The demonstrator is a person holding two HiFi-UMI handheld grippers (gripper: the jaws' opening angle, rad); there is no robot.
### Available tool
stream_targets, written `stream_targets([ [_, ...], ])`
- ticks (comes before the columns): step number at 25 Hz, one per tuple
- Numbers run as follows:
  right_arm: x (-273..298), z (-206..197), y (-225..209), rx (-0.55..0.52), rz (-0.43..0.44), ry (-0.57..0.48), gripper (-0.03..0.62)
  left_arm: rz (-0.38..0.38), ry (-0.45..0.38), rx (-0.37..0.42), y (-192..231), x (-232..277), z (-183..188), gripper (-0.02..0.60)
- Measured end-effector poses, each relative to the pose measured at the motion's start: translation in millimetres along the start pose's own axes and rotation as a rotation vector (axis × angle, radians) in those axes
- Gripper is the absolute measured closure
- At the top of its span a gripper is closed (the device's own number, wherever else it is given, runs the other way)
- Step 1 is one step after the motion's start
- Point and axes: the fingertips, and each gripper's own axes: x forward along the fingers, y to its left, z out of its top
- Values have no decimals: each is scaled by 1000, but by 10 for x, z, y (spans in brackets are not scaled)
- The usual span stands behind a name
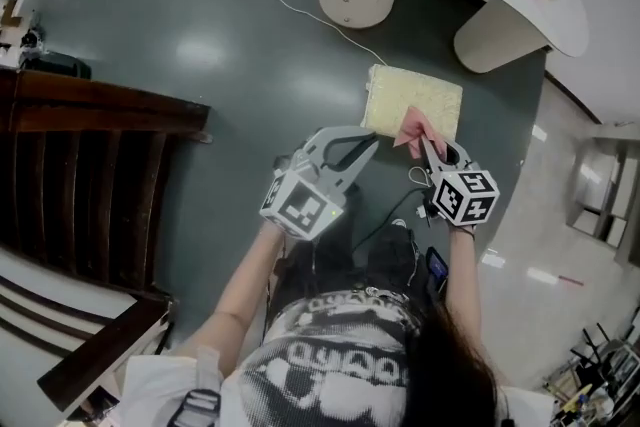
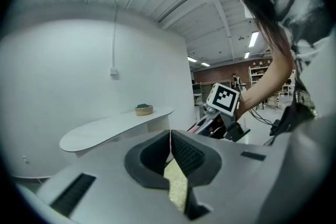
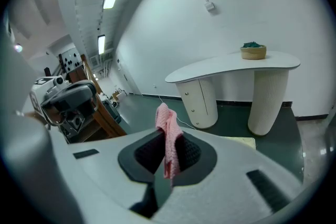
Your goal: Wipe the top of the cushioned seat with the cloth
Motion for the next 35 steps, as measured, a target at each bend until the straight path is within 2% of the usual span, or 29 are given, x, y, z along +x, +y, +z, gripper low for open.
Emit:
stream_targets([
  [6,405,-101,-302,-24,-52,79,582,-68,12,75,167,115,-220,574],
  [12,699,-178,-754,9,-93,134,582,-101,18,101,193,293,-429,574],
  [21,1564,-523,-1387,48,-98,214,582,-98,43,155,334,585,-816,574],
  [28,2351,-881,-1690,99,-81,287,582,-85,63,198,598,968,-1188,574],
  [35,2969,-1177,-1811,95,-42,376,582,-71,99,175,777,1275,-1527,574],
])
